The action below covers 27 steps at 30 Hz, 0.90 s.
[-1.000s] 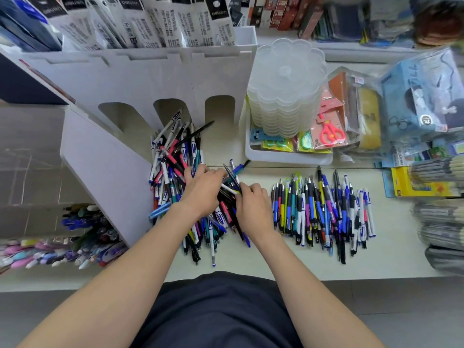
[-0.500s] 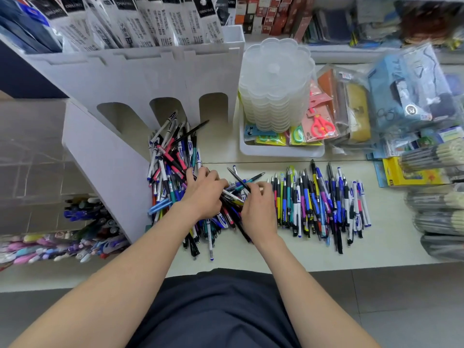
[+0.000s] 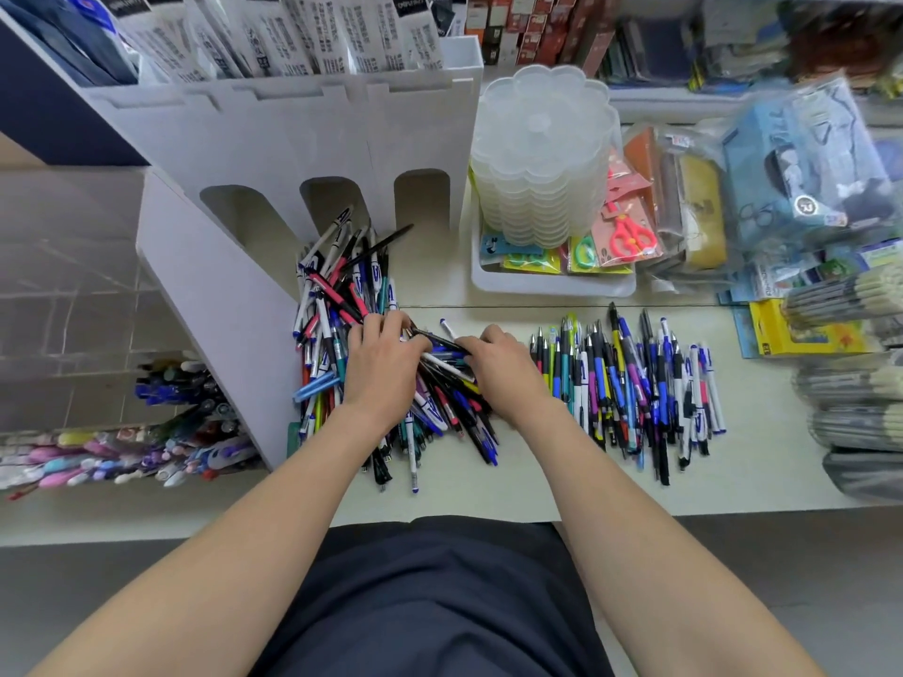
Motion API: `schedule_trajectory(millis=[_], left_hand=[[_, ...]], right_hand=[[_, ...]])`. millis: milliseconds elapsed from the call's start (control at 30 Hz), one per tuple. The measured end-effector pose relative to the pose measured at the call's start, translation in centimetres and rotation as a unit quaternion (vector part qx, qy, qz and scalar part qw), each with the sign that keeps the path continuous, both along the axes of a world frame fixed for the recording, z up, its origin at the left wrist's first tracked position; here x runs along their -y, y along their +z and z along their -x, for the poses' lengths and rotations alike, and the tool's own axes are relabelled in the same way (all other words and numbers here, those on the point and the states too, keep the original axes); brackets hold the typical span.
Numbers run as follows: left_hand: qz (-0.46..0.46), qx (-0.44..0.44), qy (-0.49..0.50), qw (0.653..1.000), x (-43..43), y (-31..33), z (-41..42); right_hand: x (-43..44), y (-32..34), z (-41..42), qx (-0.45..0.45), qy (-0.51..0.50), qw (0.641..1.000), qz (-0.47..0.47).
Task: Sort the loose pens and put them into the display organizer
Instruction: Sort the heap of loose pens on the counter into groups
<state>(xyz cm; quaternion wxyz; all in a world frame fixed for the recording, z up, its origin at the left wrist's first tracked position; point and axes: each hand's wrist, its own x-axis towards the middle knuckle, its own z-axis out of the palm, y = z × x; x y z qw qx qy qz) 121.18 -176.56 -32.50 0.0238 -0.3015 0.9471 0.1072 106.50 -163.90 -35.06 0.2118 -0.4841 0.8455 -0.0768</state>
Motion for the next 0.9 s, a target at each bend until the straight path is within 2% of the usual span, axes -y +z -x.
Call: schedule_trajectory(millis=[133,233,300,367,467,567,700,900], left_hand=[[-0.012,-0.034,0.016,0.999,0.5,-0.2,-0.3],[-0.032,-0.051,0.015,0.998,1.0,-0.3,-0.5],[-0.047,-0.052,0.001,0.998,1.3,-0.3,-0.4],[-0.049,-0.051,-0.014,0.997,1.3,-0.4,-0.4],[-0.049,-0.052,-0.021,0.997,0.8,-0.5,-0.6],[-0.057,-0.072,-0.03,0.995,0.2,-0.7,-1.0],[-0.059,-0.099,-0.037,0.993,-0.2,-0.9,-1.4],[-0.059,-0.118,0.044,0.99,-1.2,-0.5,-2.9]], right_hand=[[0.1,0.5,-0.4,0.083,-0.053,0.995,0.029],[-0.7,0.5,-1.6,0.153,-0.139,0.975,0.078],[-1.5,0.4,-2.7,0.187,-0.156,0.966,0.086],[-2.4,-0.2,-3.7,0.17,-0.155,0.969,0.09],[-3.3,-0.4,-4.3,0.095,-0.169,0.976,0.099],[-3.7,0.1,-4.8,0.114,-0.139,0.983,0.025],[-2.6,-0.3,-5.3,0.051,-0.14,0.987,-0.058],[1.0,0.2,-5.4,0.103,-0.177,0.977,-0.065]])
